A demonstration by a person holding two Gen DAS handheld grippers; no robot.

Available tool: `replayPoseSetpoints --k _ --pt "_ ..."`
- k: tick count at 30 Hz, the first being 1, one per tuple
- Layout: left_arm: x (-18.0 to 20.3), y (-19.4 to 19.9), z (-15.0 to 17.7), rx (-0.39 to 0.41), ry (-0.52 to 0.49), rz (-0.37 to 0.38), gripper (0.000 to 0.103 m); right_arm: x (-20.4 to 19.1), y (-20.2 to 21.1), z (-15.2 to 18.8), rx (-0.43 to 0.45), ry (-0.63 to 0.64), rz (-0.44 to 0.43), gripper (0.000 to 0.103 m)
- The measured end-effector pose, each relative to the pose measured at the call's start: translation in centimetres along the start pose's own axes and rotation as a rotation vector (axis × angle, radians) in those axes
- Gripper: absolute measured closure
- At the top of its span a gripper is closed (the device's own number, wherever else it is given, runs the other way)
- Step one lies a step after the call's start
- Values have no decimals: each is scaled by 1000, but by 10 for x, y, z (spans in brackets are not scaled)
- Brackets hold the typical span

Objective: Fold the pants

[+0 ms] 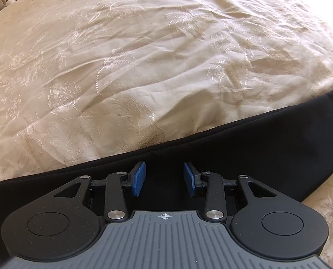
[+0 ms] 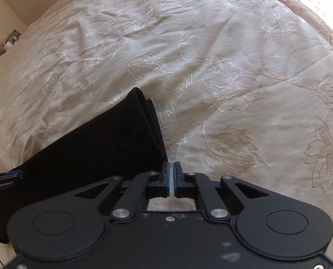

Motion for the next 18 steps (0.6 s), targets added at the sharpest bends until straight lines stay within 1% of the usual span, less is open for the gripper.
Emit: replayPoseSetpoints --k 1,2,4,7,11,13,15,16,18 --pt "3 7 -3 20 -9 -1 66 2 5 -2 24 -17 -29 74" --pt "6 12 -5 37 -11 4 66 3 8 -3 36 -24 -48 68" --pt "17 25 -11 70 -13 36 66 4 8 -8 46 -24 -60 67" --pt "47 38 -15 113 -48 98 66 5 4 -16 46 -24 -66 66" --pt "87 34 -12 110 -81 198 66 -2 -2 -24 37 -12 -91 66" --pt "103 22 -11 94 -109 206 66 -9 -5 -26 31 4 -108 66" --pt "115 5 -9 51 -134 197 66 -14 -7 -27 29 24 -114 66" --pt "120 -4 -7 24 -144 194 66 -17 -9 -25 23 39 -110 66" --pt "123 -12 -6 19 -151 180 66 -20 -15 -24 7 73 -92 65"
Point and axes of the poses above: each gripper's, at about its wrist camera, not at the fingertips, and y roughly against the way its jaws point, x to its right, z to its underside, the point moved 6 cm from there along -y, roughly the way its jaws point, and after that the axes turned 6 degrees about -y, right-handed, at the moved point
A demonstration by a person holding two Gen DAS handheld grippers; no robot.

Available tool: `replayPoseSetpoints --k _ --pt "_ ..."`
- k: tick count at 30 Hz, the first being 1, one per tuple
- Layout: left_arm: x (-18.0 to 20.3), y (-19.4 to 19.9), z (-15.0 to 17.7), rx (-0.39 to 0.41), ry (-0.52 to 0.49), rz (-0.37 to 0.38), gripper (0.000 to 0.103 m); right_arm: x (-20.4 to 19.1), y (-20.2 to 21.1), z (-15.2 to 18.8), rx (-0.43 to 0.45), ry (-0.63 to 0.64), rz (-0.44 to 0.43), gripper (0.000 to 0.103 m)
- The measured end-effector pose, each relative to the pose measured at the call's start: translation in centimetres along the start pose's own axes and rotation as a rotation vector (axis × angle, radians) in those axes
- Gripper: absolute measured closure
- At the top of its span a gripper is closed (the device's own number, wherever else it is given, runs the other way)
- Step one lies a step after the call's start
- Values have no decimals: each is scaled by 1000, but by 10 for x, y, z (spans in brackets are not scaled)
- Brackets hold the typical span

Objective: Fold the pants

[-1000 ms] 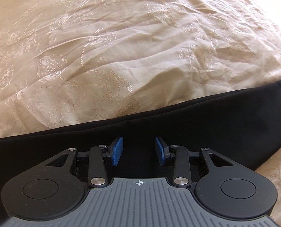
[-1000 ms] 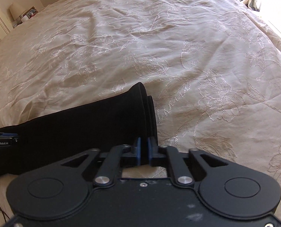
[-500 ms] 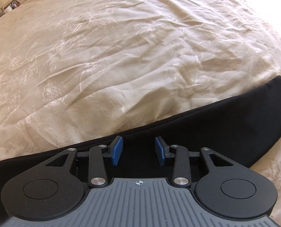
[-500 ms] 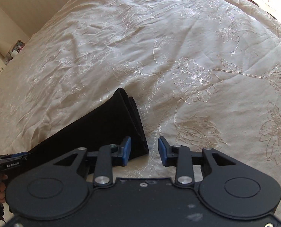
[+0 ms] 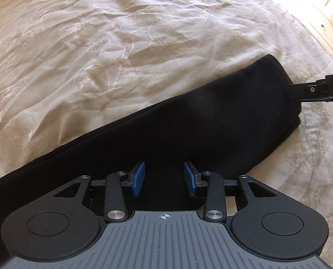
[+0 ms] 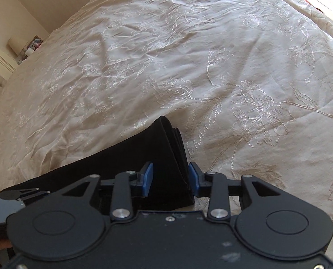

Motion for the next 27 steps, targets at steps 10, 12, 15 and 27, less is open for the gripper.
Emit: replayPoseSetpoints --k 10,12,15,27 --pt "-7 -2 0 -3 32 40 66 14 -41 6 -118 34 -19 57" --pt "-6 -2 -1 -3 29 36 66 20 -47 6 -130 -10 -55 54" --pt "-6 -3 -1 -3 31 37 65 28 -47 5 -131 -69 -107 54" --pt "-35 19 -7 57 106 -19 65 22 14 -5 -1 -152 -175 94"
Point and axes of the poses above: each gripper's, at about its wrist camera, not at the fingertips, and y roughly against the way its jaws point, x to its right, z to its underside, the point moved 6 cm from there along -y, roughly the way its jaws point, and after that the axes turned 6 degrees about -y, right-handed, at the moved point
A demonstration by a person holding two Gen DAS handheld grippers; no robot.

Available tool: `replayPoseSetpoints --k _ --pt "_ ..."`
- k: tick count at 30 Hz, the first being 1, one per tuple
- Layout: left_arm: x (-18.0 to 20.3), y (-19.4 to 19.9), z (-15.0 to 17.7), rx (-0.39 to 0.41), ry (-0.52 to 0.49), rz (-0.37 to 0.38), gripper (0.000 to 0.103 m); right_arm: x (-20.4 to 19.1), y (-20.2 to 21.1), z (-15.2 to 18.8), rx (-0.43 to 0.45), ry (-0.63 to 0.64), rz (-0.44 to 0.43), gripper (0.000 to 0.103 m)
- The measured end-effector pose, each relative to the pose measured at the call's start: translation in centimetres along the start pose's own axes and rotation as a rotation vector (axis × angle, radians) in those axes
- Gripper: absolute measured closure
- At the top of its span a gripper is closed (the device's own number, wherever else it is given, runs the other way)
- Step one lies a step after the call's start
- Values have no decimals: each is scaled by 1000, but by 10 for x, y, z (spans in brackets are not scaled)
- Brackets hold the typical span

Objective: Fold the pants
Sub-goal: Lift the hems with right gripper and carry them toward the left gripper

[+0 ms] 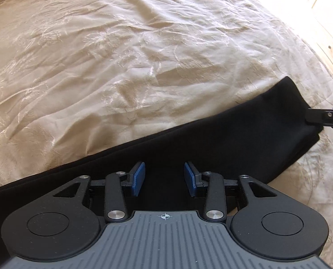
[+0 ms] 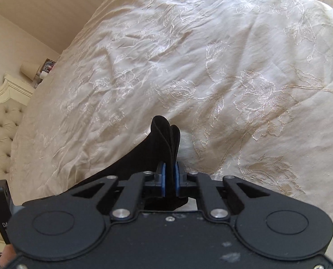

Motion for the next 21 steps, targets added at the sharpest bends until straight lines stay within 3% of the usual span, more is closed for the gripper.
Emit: replayPoseSetpoints --k 4,9,14,21 --pt "-25 -17 -4 -47 80 -77 65 -24 9 -2 25 51 9 94" --pt "-30 -30 -9 -94 46 -43 65 -55 20 0 50 107 21 95" --pt "-50 1 -5 -28 108 -76 65 -101 29 8 84 212 56 95" --pt "-99 43 35 -2 223 -94 65 -190 41 42 111 345 1 95"
Point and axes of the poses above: each gripper's, at about its wrist camera, not at the fingertips, and y roughly against the way its jaws point, x to its right, z to its underside, the point moved 6 cm from there along -y, roughly the way its jaws point, and after that the axes turned 6 degrees about -y, right-handed, at the moved point
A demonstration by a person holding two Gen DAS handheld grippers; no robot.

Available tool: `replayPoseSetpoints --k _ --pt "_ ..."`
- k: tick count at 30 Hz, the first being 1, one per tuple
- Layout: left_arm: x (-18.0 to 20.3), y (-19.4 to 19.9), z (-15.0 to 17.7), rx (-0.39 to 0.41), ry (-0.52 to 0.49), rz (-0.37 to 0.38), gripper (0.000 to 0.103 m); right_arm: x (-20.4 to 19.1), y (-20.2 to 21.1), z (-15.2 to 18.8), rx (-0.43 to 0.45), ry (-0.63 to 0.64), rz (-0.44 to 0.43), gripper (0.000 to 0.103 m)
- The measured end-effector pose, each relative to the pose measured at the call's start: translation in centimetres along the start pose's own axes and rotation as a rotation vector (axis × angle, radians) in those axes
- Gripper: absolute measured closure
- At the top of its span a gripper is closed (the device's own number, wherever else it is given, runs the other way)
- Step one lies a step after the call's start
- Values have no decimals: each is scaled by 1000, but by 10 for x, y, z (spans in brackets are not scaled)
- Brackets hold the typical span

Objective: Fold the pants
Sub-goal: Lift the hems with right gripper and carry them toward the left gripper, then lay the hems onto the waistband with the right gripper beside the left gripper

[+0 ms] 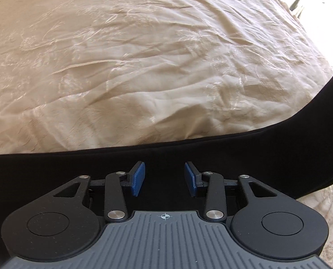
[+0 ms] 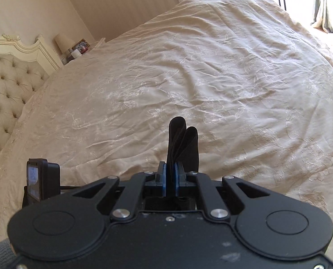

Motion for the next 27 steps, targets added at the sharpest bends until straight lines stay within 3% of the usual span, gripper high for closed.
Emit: replayPoseSetpoints --k 7,13,16,20,24,27 --pt "-76 24 43 -5 99 -25 65 -119 -27 37 -36 172 -97 98" --pt "-135 33 74 -30 129 -24 65 -188 -95 116 -158 280 -61 98" --pt "-155 34 82 -38 129 -3 65 -199 -119 150 -192 291 -22 95" --pt "-171 39 86 -29 100 20 65 -200 -133 168 -197 284 33 87" --pt "-173 42 84 -15 71 80 65 -197 -113 161 -95 253 78 76" --pt "-163 36 83 -20 46 161 65 -183 -107 153 -55 231 153 75"
Point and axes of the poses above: each gripper's, at about its wrist camera, not at the fingertips, and y roughly against the way its jaws point, x to its right, z to its underside, the point moved 6 cm from there along -y, roughly the way its jaws point, and after that the axes turned 6 degrees about -y, right-handed, at the moved point
